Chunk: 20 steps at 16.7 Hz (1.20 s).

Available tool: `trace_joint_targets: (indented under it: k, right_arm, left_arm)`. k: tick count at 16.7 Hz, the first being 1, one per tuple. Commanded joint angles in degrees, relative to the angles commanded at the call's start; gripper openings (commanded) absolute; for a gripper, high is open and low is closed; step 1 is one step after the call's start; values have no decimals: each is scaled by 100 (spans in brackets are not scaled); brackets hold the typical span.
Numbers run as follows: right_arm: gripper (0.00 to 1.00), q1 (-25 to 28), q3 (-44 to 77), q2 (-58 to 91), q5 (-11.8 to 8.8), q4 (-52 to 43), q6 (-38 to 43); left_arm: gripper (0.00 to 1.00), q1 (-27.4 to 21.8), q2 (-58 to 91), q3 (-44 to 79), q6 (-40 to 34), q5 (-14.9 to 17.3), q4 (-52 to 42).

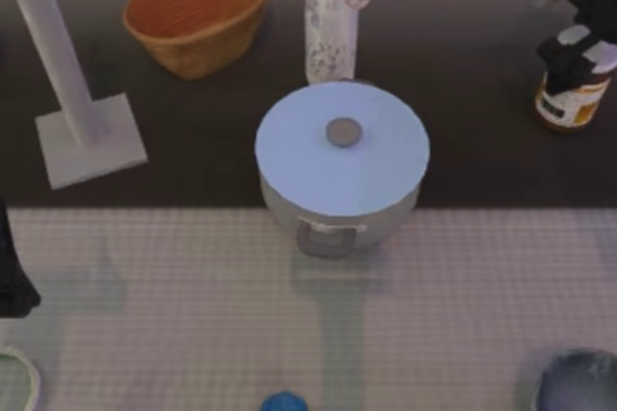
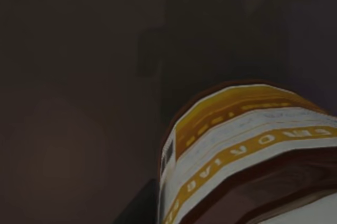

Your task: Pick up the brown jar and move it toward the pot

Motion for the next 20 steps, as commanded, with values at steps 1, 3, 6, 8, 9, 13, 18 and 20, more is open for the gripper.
trace_joint_targets:
  k: [1,3,6,8,9,13,18,20]
  right_arm:
    - [0,3,-14,-15,-1,0,-1]
    - [0,20,-218,-222,-6,-6,-4]
    - [0,31,-952,-982,-13,-34,19]
    - [0,47,-1631,-1743,-18,-62,28]
    - [0,59,-1964,-2099,-21,-79,27]
    - [0,97,-2778,-2932,-29,-146,16]
    - [0,67,-2819,-2978,-32,-151,26]
    - [0,104,-2837,-2976,-16,-129,102]
  left_arm:
    - [100,0,0,0,0,0,0]
    - [100,0,0,0,0,0,0]
    - [100,0,0,0,0,0,0]
    - [100,0,0,0,0,0,0]
    - [100,0,0,0,0,0,0]
    - [100,0,0,0,0,0,0]
    - [100,0,0,0,0,0,0]
    - [100,0,0,0,0,0,0]
